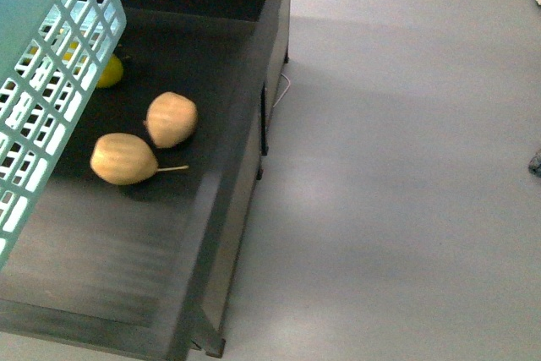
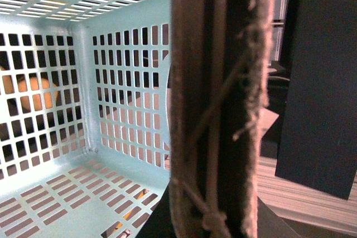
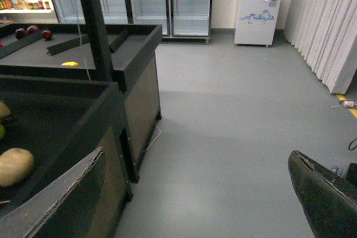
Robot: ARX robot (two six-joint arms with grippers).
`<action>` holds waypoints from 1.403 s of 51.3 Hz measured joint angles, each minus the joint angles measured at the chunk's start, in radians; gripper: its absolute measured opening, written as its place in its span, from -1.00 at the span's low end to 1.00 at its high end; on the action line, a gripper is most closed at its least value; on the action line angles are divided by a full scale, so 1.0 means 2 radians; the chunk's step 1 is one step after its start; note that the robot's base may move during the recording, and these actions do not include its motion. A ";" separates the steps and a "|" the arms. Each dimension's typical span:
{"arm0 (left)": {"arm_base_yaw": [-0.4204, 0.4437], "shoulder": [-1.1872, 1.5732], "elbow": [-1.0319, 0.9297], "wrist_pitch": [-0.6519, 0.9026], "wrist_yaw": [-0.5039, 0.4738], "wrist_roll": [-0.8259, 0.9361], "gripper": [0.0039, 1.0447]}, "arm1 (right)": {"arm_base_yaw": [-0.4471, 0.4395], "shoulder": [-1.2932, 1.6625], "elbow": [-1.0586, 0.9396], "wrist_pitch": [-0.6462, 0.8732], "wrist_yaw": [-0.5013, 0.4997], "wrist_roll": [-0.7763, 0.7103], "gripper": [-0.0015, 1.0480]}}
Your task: Pick lemon and mango into basket
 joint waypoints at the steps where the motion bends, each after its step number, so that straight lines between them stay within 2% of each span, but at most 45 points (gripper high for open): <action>1: 0.000 0.000 0.000 0.000 0.000 0.000 -0.91 | 0.000 0.000 0.000 0.000 0.000 0.000 0.83; 72: 0.000 0.000 0.000 0.000 0.002 0.000 -0.91 | 0.000 0.000 0.000 0.000 0.000 0.000 0.83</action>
